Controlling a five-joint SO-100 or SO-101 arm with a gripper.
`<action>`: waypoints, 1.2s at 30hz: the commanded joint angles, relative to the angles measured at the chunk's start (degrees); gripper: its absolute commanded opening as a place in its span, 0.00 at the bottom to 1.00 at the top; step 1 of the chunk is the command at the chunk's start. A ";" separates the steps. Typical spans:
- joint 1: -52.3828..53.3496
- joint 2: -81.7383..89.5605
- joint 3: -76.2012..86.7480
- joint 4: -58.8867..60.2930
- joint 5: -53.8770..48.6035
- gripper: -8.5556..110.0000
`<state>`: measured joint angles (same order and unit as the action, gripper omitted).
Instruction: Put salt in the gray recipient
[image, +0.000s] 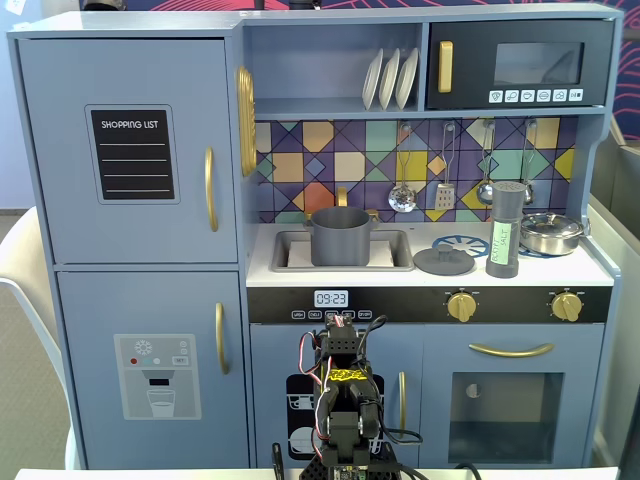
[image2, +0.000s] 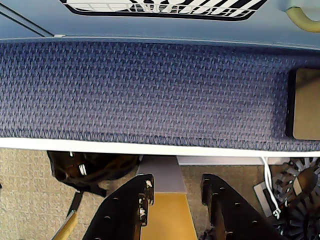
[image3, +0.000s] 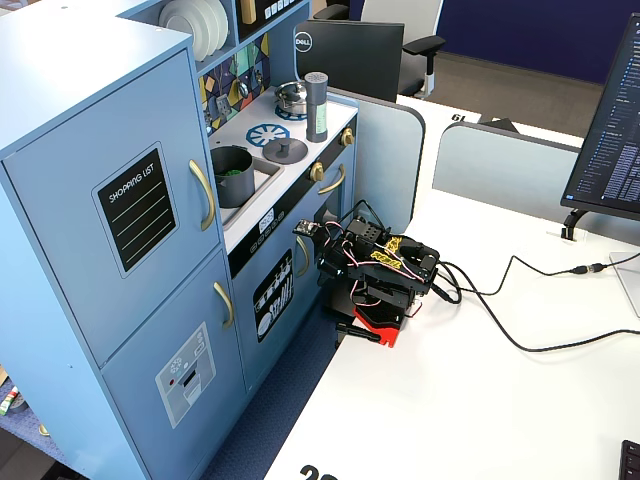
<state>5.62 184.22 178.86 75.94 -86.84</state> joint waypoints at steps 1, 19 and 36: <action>-2.55 0.35 -0.26 0.09 -0.88 0.07; 2.72 -1.14 -3.96 -3.60 2.55 0.07; 39.64 -29.27 -53.35 -29.71 2.81 0.07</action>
<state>37.53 158.47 135.97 54.58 -83.14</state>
